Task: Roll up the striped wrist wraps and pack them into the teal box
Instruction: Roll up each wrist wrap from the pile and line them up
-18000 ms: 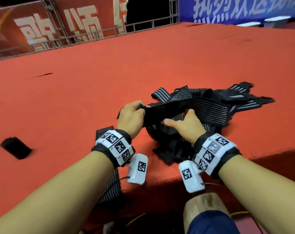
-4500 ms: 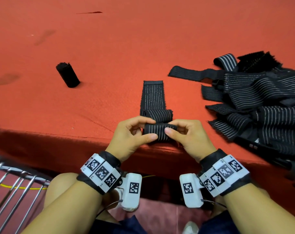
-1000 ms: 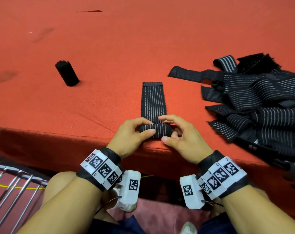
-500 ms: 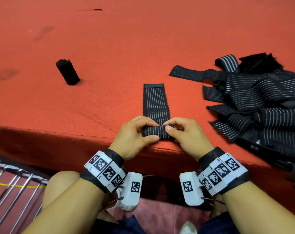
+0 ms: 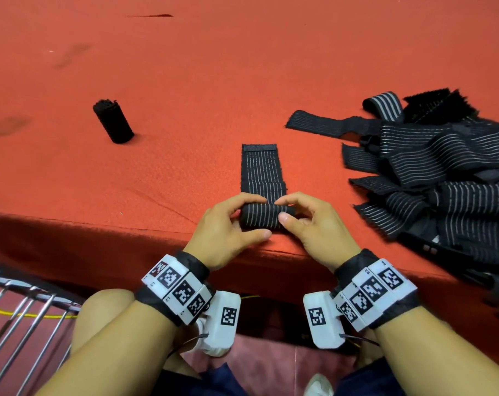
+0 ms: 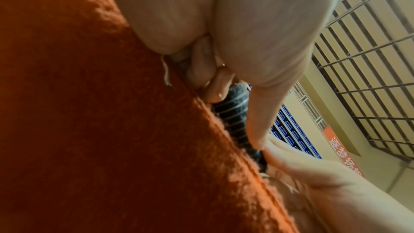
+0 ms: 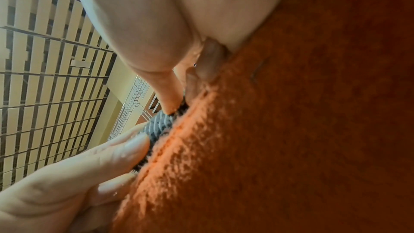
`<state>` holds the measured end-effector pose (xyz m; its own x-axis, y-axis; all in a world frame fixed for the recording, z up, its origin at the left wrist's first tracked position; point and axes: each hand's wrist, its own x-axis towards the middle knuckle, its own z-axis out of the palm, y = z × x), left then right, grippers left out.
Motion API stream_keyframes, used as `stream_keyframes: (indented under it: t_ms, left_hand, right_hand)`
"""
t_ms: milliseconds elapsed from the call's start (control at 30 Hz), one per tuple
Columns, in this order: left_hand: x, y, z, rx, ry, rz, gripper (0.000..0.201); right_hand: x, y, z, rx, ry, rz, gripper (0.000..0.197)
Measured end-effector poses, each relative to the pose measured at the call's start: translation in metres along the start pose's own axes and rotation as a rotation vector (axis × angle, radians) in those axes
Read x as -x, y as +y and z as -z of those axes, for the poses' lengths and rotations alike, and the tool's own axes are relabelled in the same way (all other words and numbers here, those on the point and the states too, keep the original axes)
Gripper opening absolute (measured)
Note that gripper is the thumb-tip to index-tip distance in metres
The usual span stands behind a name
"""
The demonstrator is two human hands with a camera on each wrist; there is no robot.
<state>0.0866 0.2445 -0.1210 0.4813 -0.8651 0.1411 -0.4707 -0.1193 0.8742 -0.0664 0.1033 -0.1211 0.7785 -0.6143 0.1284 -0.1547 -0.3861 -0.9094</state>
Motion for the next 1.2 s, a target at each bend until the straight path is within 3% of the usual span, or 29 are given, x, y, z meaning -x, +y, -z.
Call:
stream_keyframes:
  t_ms: [133,233,433,600,733,900,1033,1133,1200]
  left_hand:
    - [0.001,0.002,0.000,-0.087,0.010,-0.057,0.048]
    - [-0.002,0.002,0.000,-0.056,-0.006,0.026,0.039]
    - [-0.009,-0.002,-0.002,0.001,0.047,0.066,0.010]
    - [-0.006,0.001,-0.001,0.058,0.033,0.043,0.027]
    - [-0.002,-0.002,-0.001,-0.028,0.011,-0.045,0.044]
    - [-0.005,0.000,-0.001,0.056,0.019,0.043,0.025]
    - [-0.008,0.001,-0.002,0.018,0.046,0.059,0.013]
    - [-0.008,0.000,-0.002,0.024,0.058,0.057,0.006]
    - [-0.005,0.000,-0.002,0.037,0.069,0.048,0.016]
  right_hand:
    - [-0.008,0.003,0.000,0.054,0.007,-0.062,0.013]
    - [-0.009,0.005,0.000,0.046,0.002,-0.072,0.012]
    - [0.003,0.000,0.001,-0.038,-0.043,0.035,0.040]
    - [-0.001,0.003,0.000,-0.034,-0.041,-0.006,0.024]
    - [-0.004,0.001,-0.003,0.009,-0.009,-0.026,0.030]
    - [-0.002,0.002,-0.002,0.026,-0.002,-0.017,0.029]
    - [0.006,0.000,0.004,-0.036,-0.054,0.084,0.049]
    - [0.003,0.005,0.004,0.016,-0.060,0.055,0.038]
    - [0.001,0.005,0.002,0.028,-0.046,0.030,0.029]
